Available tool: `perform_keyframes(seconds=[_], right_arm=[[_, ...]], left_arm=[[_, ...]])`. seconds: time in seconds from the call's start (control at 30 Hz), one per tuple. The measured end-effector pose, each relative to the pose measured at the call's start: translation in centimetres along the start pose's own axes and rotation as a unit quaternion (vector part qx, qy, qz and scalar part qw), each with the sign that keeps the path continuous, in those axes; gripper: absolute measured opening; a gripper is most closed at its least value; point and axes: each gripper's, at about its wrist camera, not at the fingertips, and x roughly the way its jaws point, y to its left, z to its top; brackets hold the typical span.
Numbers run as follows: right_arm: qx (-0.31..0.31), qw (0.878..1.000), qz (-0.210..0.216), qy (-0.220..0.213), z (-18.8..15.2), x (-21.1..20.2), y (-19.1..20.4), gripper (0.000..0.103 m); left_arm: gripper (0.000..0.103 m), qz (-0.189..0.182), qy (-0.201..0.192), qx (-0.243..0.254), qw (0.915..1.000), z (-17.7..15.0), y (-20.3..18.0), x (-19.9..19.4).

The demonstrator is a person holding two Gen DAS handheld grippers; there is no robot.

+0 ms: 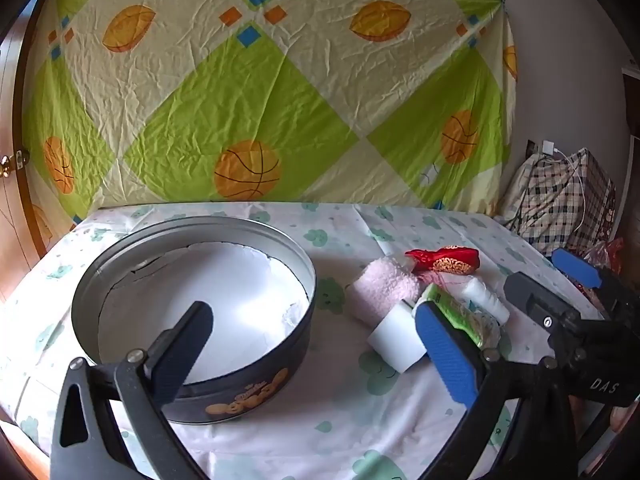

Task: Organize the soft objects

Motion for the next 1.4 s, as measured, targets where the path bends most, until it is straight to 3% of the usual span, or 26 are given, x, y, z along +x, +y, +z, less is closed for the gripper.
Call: perform_keyframes(seconds=[1.4], right_arm=[[0.010,1.000,0.005,0.009,-0.6,0.6,-0.3,0.102]], left_arm=[[0.103,0.005,0.002,0.011,0.9999,-0.4,0.0,0.5]])
